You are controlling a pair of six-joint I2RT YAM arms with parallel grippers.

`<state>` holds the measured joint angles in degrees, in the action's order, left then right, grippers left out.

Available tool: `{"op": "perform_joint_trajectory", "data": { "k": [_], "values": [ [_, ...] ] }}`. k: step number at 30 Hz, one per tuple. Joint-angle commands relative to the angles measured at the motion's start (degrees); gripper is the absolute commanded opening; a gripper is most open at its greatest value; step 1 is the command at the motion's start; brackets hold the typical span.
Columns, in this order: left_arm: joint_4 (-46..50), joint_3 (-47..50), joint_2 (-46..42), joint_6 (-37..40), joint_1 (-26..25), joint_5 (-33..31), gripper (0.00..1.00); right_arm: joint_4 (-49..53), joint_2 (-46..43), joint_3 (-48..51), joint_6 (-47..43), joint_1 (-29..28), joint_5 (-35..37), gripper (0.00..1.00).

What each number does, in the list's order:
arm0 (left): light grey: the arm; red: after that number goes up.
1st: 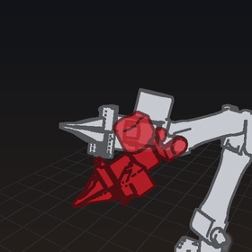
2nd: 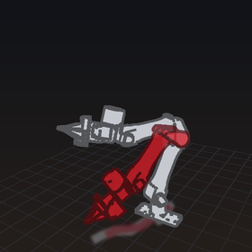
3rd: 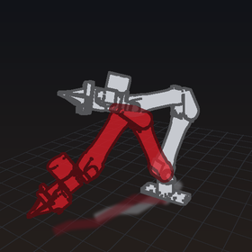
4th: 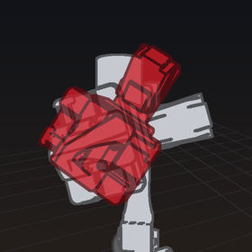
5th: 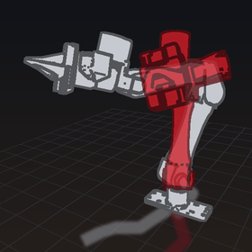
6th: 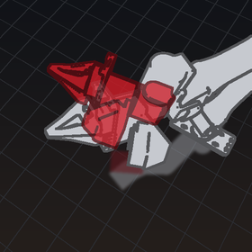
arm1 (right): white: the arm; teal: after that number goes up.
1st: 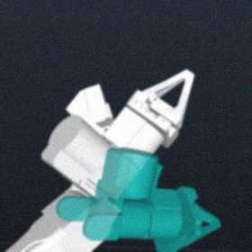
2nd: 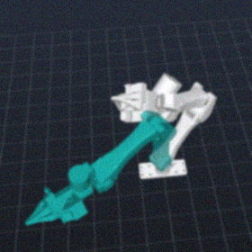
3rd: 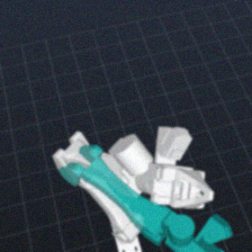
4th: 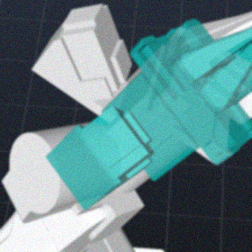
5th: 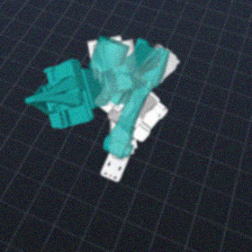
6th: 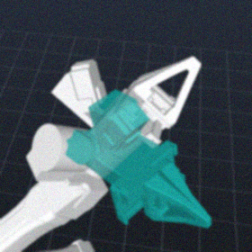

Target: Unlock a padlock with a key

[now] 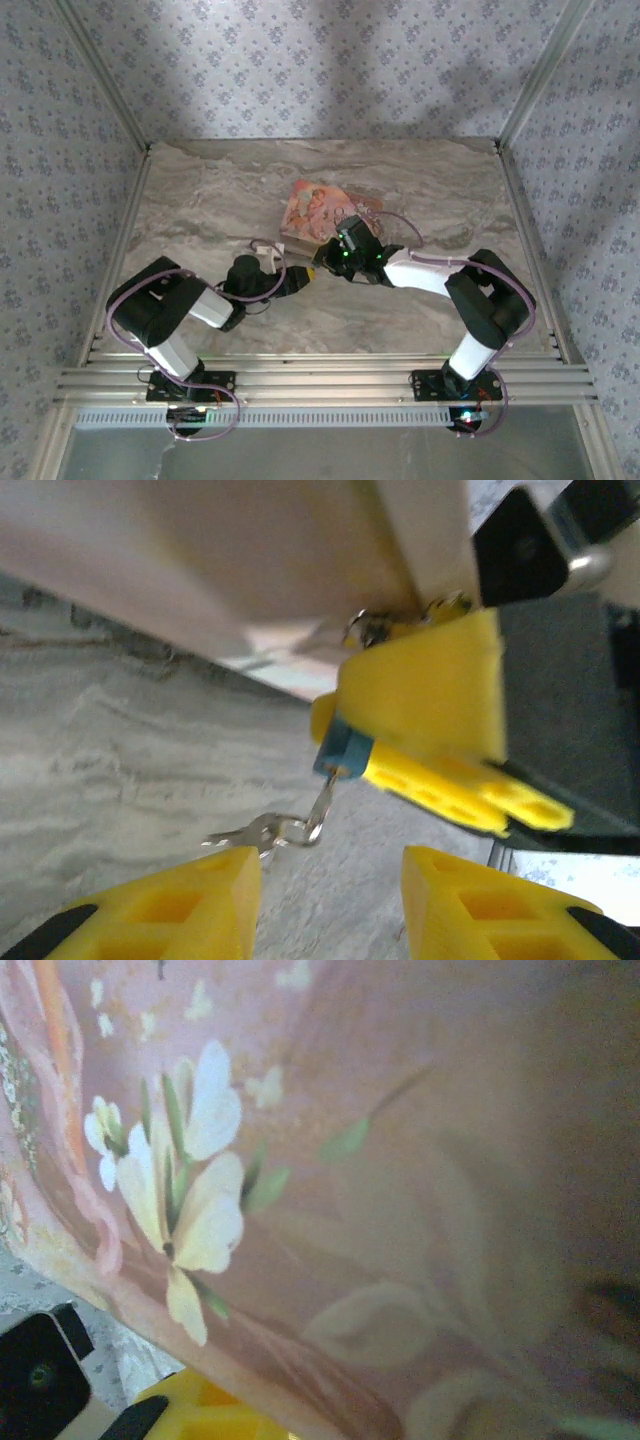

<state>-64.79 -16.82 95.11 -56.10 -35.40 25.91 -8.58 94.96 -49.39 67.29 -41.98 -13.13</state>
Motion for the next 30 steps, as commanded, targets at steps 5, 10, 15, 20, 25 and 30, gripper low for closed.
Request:
{"op": "perform_joint_trajectory", "data": {
  "k": [5,10,15,20,25,30],
  "values": [
    [-13.45,-0.16,6.67,-2.56,2.53,2.50,0.39,-1.19,1.10,-2.05,3.29,-0.04,-5.16,0.00],
    [-15.89,-1.02,9.30,-2.60,2.08,3.19,0.37,-2.28,1.91,-1.87,4.01,0.32,-6.12,0.00],
    [-15.89,-1.84,9.67,-2.16,1.56,3.42,0.36,-2.39,2.13,-1.81,4.15,0.32,-6.30,0.00],
    [-15.89,-3.04,10.74,-2.35,1.18,4.32,0.26,-2.42,1.84,-1.75,4.26,0.41,-6.13,0.00],
    [-15.89,-3.24,10.97,-2.09,0.52,4.32,0.17,-1.95,1.38,-1.82,4.17,0.71,-5.92,0.00],
    [-15.89,-2.06,10.63,-1.85,0.48,2.97,0.34,-0.27,0.59,-1.99,3.22,0.84,-5.18,0.00]
  ]
}}
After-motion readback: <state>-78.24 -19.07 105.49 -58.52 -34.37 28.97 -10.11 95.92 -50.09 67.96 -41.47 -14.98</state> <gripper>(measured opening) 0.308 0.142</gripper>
